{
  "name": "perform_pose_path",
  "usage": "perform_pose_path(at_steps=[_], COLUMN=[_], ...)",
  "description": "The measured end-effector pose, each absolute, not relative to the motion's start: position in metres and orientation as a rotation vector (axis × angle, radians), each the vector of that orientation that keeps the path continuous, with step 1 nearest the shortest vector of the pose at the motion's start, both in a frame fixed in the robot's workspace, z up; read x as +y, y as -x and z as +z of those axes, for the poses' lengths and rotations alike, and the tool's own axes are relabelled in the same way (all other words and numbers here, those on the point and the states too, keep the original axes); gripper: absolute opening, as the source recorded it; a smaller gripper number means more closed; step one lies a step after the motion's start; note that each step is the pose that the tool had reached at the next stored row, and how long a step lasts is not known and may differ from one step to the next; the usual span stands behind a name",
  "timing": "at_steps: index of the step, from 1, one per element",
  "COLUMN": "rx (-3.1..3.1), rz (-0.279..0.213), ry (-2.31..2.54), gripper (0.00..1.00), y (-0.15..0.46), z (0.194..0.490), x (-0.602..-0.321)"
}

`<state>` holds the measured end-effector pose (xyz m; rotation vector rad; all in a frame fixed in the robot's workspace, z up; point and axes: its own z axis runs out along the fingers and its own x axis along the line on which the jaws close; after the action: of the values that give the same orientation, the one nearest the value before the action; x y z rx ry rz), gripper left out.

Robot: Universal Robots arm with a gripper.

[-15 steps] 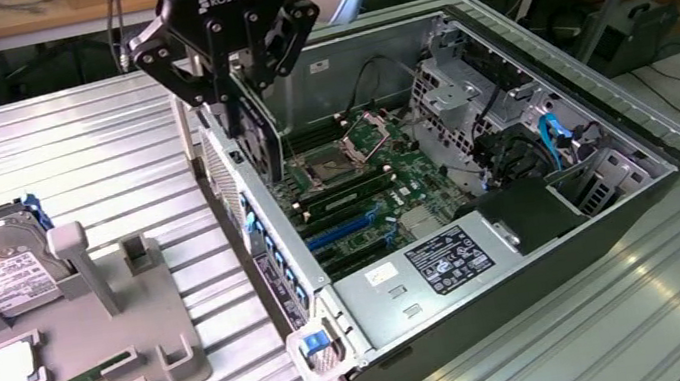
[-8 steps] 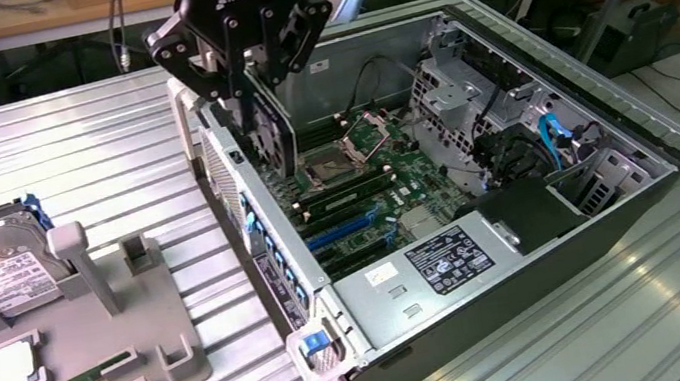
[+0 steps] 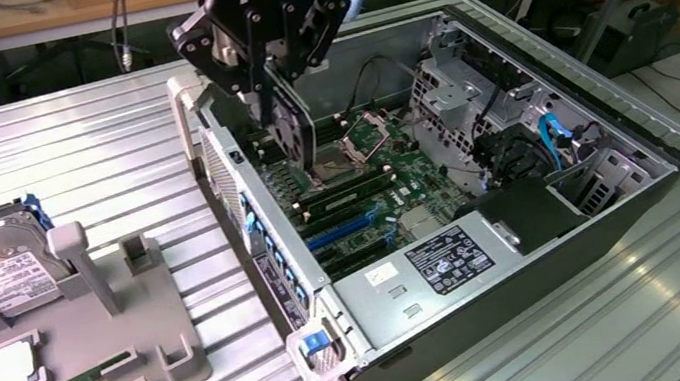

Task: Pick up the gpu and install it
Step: 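Pick up the gpu and move the gpu toward the slot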

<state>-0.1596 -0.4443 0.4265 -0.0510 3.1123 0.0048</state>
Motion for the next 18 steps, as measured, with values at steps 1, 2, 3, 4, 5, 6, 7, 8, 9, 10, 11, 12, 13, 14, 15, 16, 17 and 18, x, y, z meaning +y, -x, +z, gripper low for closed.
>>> perform_pose_path(at_steps=[1, 2, 3, 4, 5, 6, 7, 8, 9, 10, 11, 12, 13, 14, 15, 16, 17, 18], rx=[3.112, 3.112, 3.112, 3.112, 3.112, 3.112, 3.112, 3.112, 3.112, 3.112, 3.112, 3.112, 3.112, 3.112, 3.112, 3.112, 3.112, 3.112], rz=[0.005, 0.005, 0.005, 0.005, 0.005, 0.005, 0.005, 0.005, 0.005, 0.005, 0.005, 0.005, 0.005, 0.005, 0.005, 0.005, 0.005, 0.005], ry=[0.051, 0.051, 0.051, 0.051, 0.051, 0.051, 0.051, 0.051, 0.051, 0.051, 0.051, 0.051, 0.051, 0.051, 0.051, 0.051, 0.051, 0.051], gripper=[0.28, 0.28, 0.28, 0.28, 0.28, 0.28, 0.28, 0.28, 0.28, 0.28, 0.28, 0.28, 0.28, 0.28, 0.28, 0.28, 0.28, 0.28], y=[0.158, 0.156, 0.154, 0.153, 0.151, 0.148, 0.145, 0.143, 0.141, 0.139, 0.137, 0.135, 0.133, 0.131, 0.13, 0.128, 0.126, 0.124], z=[0.427, 0.427, 0.427, 0.427, 0.427, 0.427, 0.427, 0.427, 0.427, 0.427, 0.427, 0.427, 0.426, 0.427, 0.427, 0.427, 0.427, 0.427], x=[-0.444, -0.444, -0.444, -0.444, -0.444, -0.444, -0.444, -0.444, -0.444, -0.444, -0.444, -0.444, -0.444, -0.444, -0.444, -0.444, -0.444, -0.444])
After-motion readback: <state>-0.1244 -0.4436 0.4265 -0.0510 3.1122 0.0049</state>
